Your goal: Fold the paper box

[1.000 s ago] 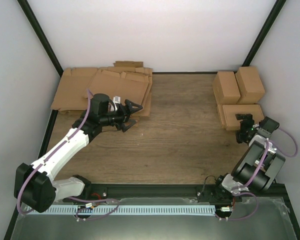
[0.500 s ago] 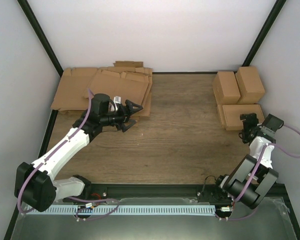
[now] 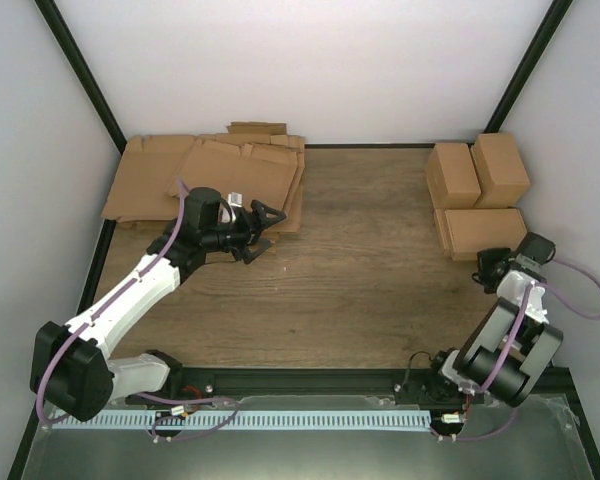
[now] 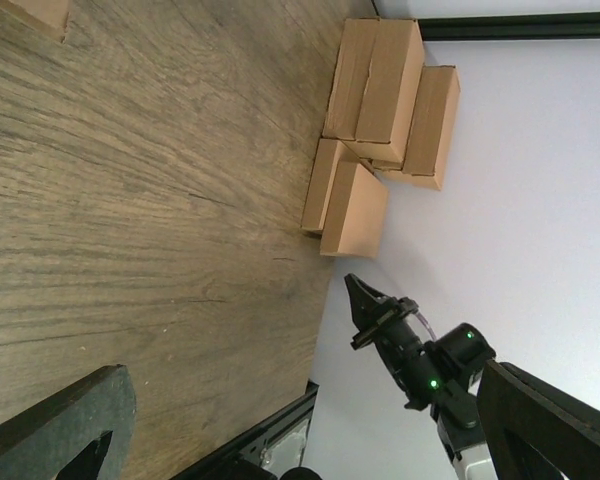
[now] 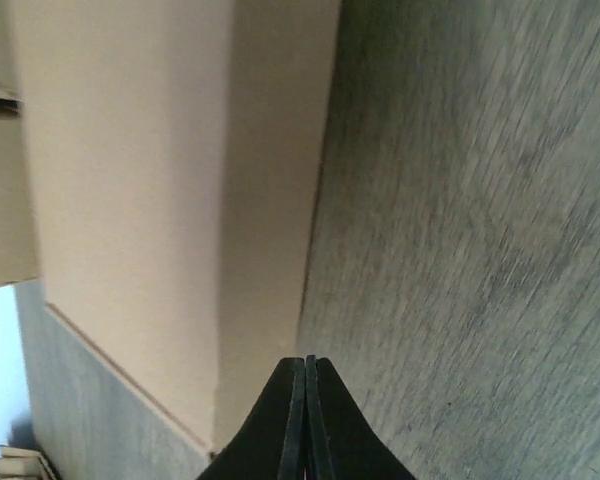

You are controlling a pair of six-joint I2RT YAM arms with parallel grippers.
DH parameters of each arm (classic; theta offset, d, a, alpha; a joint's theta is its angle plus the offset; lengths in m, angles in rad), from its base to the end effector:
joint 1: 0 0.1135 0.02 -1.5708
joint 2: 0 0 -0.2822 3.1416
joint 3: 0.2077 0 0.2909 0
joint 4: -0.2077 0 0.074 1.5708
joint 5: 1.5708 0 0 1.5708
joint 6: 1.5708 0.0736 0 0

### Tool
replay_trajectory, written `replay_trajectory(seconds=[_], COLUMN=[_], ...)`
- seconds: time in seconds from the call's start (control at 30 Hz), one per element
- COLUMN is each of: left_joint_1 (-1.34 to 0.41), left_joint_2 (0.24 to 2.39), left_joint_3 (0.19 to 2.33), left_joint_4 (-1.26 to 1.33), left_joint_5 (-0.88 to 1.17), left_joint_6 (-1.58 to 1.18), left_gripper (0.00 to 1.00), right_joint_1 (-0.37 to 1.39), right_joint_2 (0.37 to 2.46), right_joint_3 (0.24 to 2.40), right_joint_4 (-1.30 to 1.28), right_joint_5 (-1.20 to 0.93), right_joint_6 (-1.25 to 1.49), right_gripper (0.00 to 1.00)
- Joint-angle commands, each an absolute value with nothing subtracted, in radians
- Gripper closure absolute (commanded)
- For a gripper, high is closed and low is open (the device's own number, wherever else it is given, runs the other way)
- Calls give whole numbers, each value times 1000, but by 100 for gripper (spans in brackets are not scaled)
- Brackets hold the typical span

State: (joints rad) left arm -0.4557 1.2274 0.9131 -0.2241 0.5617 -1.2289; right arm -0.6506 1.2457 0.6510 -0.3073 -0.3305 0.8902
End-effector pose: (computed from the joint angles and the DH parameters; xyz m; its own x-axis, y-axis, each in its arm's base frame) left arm 0.2802 -0.1810 0.2784 -0.8921 -0.4507 -0.0305 -0.1712 0.3999 -0.9004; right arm 0.2439 -0.1556 0.1585 -0.0720 0.9787 -0.1923 0.7449 0.1810 0.6421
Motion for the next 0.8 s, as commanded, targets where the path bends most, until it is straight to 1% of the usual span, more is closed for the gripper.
replay_trajectory(seconds=[0.0,0.1,0.4,0.67,0.77], left_joint_1=[-450,-451,-451,-451,-451], left_joint_2=[1235,1243,1265,1301,1305], left_joint_3=[893,885,887,902,906], left_joint_4=[-219,-210,-206,-197,-199], left_joint_5=[549,548,550,554,554], left_joint_6=[-1212,-1209,-1203,-1202,-1200], left_gripper=[4,4,4,4,4], right_joint_1=[-585,-551,-548,-546,-545], right_joint_2=[1347,1415,1565,1610,1601], right_joint_3=[681,711,848,870,870], right_joint_4=[-296,-266,-245,-224,-230], right_joint_5=[-290,-298,-301,-323,-324], right_joint_6=[915,926,891,872,872], right_gripper=[99,99,99,99,97])
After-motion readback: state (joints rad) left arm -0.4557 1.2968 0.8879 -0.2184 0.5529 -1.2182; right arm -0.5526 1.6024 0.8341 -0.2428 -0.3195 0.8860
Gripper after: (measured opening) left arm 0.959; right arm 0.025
